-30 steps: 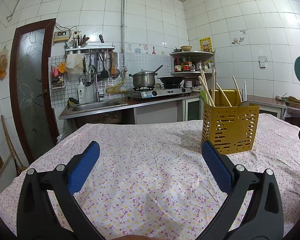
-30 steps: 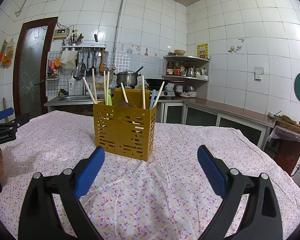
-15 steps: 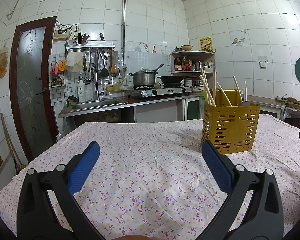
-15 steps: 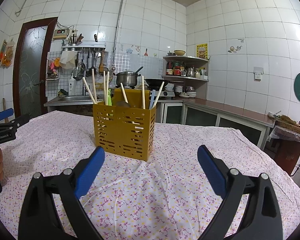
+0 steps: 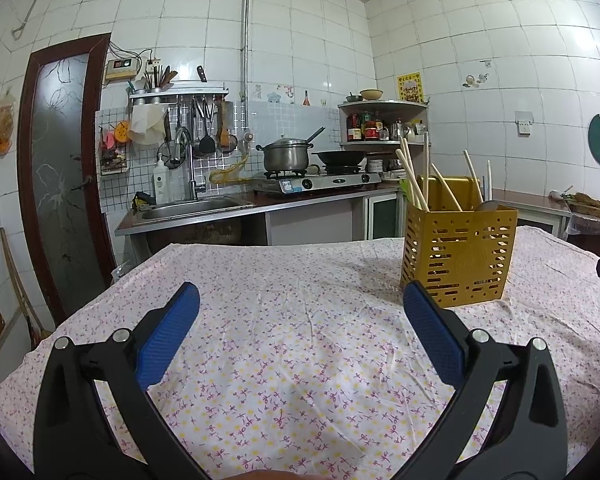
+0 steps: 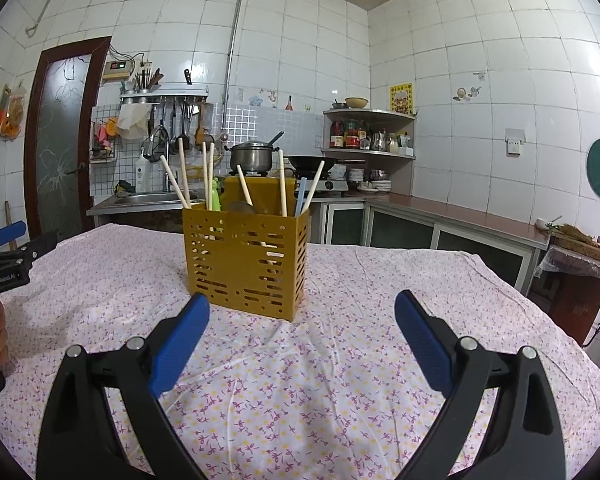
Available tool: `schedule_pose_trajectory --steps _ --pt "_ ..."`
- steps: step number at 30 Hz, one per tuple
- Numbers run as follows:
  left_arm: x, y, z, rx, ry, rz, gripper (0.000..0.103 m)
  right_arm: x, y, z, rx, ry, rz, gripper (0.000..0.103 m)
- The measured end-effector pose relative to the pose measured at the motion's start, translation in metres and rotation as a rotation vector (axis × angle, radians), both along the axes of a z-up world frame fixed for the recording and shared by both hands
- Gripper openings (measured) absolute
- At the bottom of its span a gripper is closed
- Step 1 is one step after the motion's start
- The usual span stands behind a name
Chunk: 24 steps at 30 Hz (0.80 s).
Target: Organize utensils
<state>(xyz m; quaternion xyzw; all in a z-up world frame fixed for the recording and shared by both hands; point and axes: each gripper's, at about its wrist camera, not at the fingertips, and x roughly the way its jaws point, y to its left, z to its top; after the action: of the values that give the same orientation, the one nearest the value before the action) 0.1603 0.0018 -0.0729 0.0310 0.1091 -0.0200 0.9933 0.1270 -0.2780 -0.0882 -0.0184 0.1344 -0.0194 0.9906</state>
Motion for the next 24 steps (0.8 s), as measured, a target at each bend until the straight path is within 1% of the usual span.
schedule_pose_trajectory --steps 24 --pt "-0.0001 0.0026 -0.0003 -0.005 0.0 0.0 0.098 -0.0009 0.0032 0.0 -0.007 0.0 0.001 0.092"
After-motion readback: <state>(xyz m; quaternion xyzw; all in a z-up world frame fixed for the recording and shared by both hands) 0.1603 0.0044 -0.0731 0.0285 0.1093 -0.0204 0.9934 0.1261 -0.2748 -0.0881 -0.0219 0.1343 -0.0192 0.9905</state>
